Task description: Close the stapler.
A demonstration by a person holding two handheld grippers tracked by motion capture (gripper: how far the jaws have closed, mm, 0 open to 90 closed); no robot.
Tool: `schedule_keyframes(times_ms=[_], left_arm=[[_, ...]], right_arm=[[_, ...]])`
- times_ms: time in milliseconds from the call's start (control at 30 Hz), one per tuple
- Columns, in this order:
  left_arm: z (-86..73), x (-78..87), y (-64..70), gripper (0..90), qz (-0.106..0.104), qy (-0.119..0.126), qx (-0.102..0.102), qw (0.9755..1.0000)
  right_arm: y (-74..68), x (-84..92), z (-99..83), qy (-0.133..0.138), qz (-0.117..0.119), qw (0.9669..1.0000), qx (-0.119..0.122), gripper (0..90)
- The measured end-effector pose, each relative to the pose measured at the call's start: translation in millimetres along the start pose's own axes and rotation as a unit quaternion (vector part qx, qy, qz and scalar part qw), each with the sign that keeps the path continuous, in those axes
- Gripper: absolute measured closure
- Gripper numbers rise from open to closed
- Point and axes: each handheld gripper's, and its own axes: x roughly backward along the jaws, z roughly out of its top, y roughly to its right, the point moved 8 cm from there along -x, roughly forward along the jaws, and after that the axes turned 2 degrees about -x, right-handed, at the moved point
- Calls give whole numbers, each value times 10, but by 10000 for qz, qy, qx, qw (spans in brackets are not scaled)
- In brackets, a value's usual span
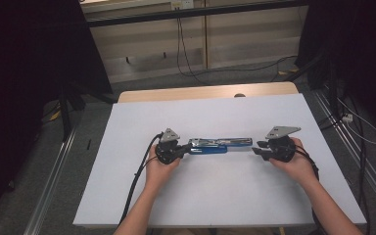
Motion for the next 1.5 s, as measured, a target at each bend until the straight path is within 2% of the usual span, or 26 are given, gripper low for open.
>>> schedule_keyframes(times_ms=[67,267,367,533,900,967,1267,1500], left_arm=[[6,-25,-1,900,20,33,-9,10000],[-5,-77,13,900,-1,-21,-62,10000],[3,-81,13,900,-4,17,-72,10000],[2,-121,31,900,3,55,-122,9999],[1,-138,42,900,-72,99,-64,9999],[2,-137,39,900,-58,96,-132,9999],[0,-138,41,900,-72,106,-131,9998],[-4,-129,41,900,-103,97,-198,9997]], right_arm=[[0,-8,0,-4,28,10000,-33,709],[-14,-33,9,-83,172,9998,-91,869],[-10,-55,11,-116,177,9997,-100,900],[-5,-72,13,-131,246,9995,-166,900],[0,-77,18,-93,334,9991,-232,900],[-1,-78,24,-77,338,9992,-221,900],[-11,-101,12,-158,351,9990,-217,900],[-60,-154,33,-161,351,9992,-102,900]])
